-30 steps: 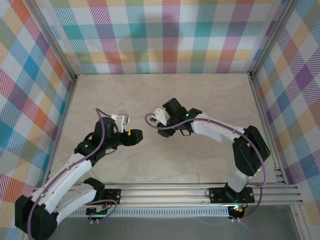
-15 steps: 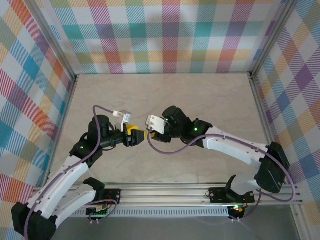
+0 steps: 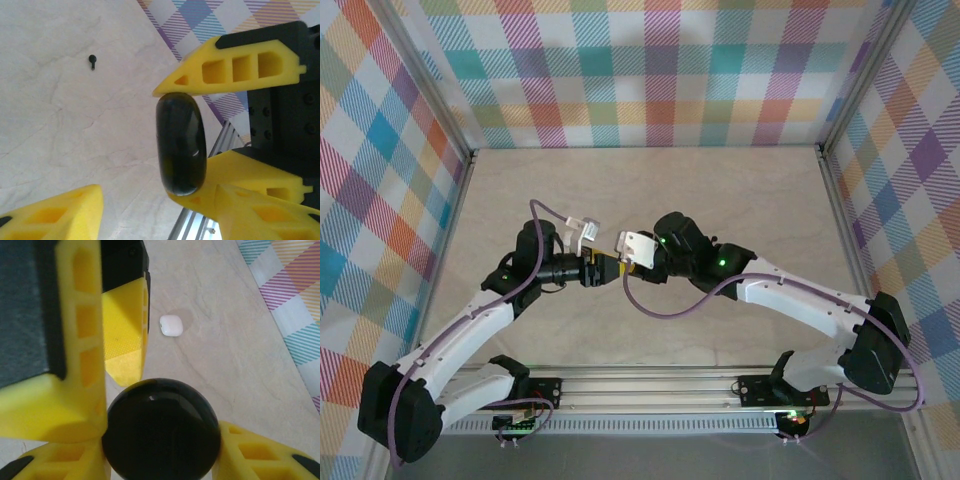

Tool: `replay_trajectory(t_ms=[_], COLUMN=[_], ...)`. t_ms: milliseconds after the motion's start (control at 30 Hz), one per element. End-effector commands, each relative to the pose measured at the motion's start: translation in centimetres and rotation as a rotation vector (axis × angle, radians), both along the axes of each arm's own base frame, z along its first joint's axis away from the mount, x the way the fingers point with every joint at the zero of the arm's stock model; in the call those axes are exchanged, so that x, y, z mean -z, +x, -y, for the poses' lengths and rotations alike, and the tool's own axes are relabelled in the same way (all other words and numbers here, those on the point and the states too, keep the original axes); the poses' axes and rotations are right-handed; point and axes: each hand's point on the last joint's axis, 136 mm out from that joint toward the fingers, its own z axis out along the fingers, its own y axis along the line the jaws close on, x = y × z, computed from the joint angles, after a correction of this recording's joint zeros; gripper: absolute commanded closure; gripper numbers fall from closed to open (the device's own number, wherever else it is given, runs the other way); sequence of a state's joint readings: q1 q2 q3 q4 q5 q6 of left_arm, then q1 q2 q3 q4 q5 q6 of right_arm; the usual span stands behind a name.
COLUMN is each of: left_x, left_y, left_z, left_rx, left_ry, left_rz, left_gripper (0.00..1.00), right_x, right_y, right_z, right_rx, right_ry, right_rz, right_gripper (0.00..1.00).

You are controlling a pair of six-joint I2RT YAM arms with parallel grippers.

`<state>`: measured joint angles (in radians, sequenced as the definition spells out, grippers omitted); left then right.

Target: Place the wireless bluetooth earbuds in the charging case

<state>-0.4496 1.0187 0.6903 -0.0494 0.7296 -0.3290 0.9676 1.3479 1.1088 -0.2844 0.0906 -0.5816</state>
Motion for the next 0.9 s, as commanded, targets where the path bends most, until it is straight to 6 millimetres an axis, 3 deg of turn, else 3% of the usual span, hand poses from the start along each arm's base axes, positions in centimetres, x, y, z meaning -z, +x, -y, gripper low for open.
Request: replay_trajectory(t_ms=[0,467,867], left_x=[-2.9,-2.6,-1.4], left_y=[0.3,1.4,0.9], left_z=[0.5,1.1,1.1], left_rx=[0.032,0.023,0.031], left_ry=[-0.062,-0.117,-0.105], left_rz=[0.06,0.04,-0.019], left_gripper=[0.45,0.62,0.56], right_x=[-1.0,-1.3,-1.2], right_y=[-0.4,-0.6,0.0], right_z=[-0.2,-0.8,-0.6], right_rx=[-0.027,-0.039,-0.015], right_ry=[0.022,0.036,0.036], right_rz=[0.033,0.042,0.066], right_gripper=[0.63,0.64,0.64])
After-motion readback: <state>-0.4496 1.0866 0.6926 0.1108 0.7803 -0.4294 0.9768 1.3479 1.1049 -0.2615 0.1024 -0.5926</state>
